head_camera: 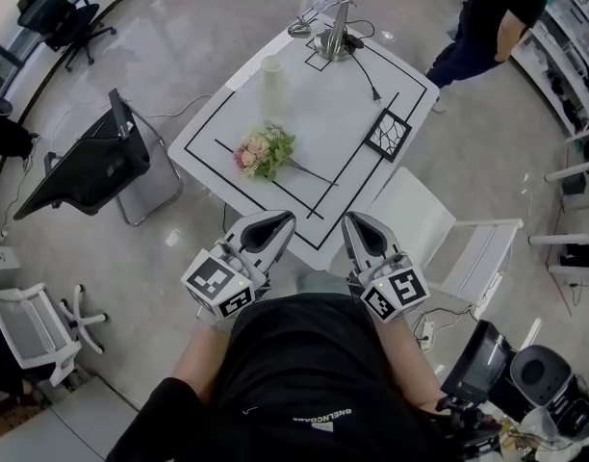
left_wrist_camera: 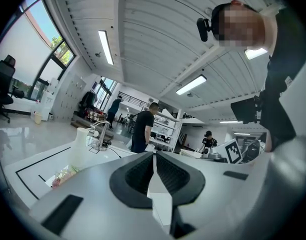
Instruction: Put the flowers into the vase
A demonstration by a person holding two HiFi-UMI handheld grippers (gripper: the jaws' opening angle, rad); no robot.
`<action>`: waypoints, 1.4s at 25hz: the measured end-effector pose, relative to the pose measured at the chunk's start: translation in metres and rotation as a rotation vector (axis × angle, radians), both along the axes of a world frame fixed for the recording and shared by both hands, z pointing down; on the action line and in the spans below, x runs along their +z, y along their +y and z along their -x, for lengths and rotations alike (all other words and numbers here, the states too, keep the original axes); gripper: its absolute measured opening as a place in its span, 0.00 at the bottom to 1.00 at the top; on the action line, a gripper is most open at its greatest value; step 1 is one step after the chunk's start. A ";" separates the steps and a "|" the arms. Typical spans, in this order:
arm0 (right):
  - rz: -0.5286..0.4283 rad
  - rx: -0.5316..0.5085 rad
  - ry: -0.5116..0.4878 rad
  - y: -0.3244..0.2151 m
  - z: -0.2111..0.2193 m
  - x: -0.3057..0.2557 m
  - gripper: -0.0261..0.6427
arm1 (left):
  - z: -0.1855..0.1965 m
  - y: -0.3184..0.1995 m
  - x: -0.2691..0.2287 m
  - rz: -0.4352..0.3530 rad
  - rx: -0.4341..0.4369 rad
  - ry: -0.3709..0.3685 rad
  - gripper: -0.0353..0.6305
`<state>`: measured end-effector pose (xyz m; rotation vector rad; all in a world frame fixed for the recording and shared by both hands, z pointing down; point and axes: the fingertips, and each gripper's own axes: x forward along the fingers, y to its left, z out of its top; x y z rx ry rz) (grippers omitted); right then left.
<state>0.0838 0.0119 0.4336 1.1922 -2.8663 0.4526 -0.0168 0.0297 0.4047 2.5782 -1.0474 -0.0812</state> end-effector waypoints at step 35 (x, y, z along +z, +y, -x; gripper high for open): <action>0.117 -0.172 -0.069 -0.100 -0.006 0.031 0.06 | 0.058 -0.127 0.082 0.295 -0.402 -0.229 0.39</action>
